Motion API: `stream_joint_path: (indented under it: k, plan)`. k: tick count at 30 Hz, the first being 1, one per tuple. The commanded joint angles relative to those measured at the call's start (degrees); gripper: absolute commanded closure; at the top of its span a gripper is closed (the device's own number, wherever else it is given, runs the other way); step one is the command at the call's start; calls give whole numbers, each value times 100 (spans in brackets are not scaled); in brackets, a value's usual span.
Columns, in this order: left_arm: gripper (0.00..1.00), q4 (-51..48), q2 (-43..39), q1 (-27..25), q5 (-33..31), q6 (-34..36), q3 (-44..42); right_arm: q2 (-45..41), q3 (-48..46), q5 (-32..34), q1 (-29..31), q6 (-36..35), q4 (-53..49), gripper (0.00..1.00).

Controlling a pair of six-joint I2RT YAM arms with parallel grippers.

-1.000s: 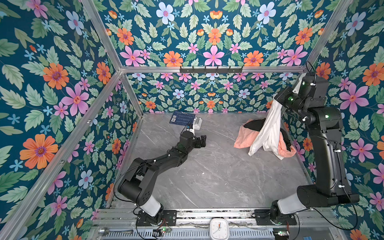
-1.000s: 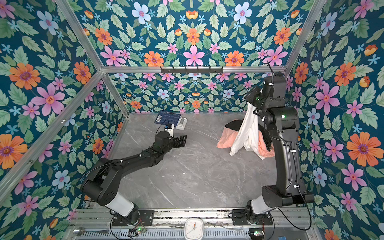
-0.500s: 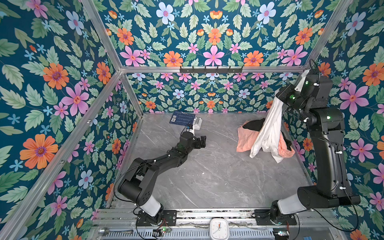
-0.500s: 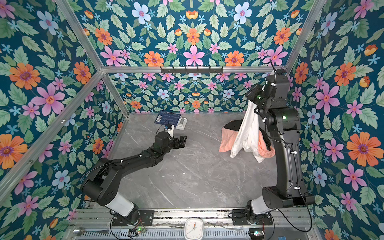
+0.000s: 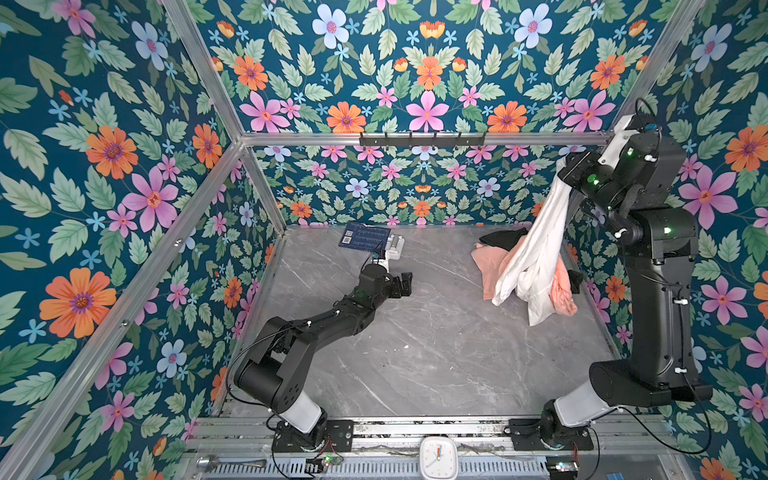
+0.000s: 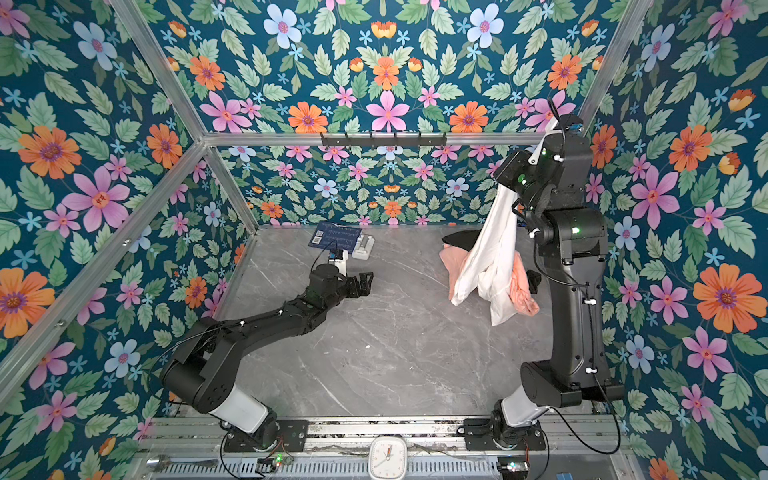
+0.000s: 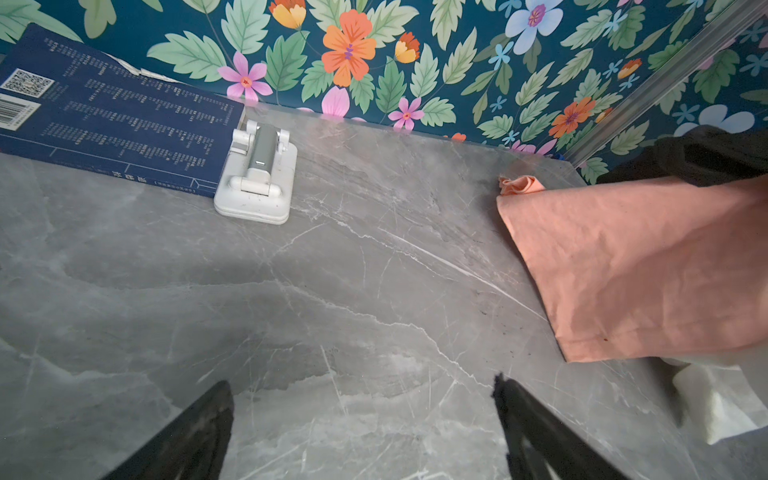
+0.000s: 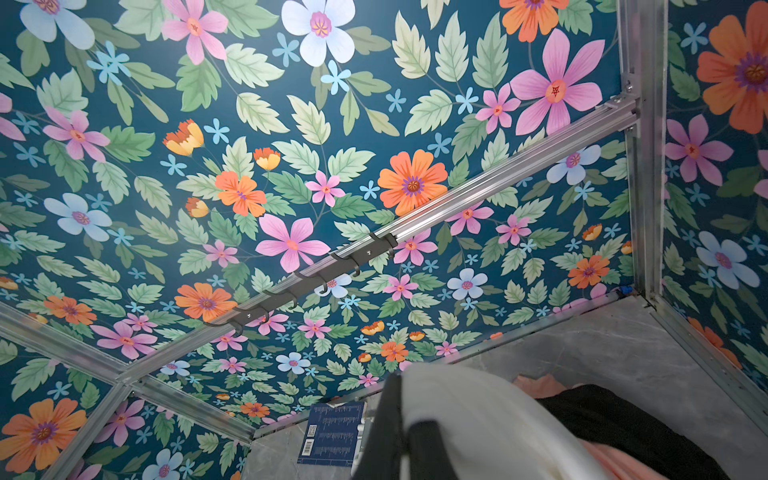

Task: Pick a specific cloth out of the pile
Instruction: 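Reach the left gripper to the hanging white cloth and grasp its lower part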

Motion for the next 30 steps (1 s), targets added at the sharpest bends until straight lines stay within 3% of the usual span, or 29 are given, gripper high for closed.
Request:
stream_joint_path:
  k: [1, 7, 10, 19, 30]
  plan:
    - [1, 349, -43, -73, 353, 7, 15, -107, -27, -41, 7, -83, 421, 100]
    - [7, 1913, 141, -764, 1473, 521, 16, -279, -387, -83, 3, -15, 532, 100]
    - [9, 2406, 544, -1198, 1682, 707, 456, -384, -641, -89, 6, 39, 651, 100]
    - [9, 2587, 1992, -2173, 1945, 1311, 2232, -495, -846, -162, 2, 158, 676, 100]
    - [9, 2231, 2903, -2314, 1880, 1300, 3422, -768, -1308, -168, 13, 234, 930, 100]
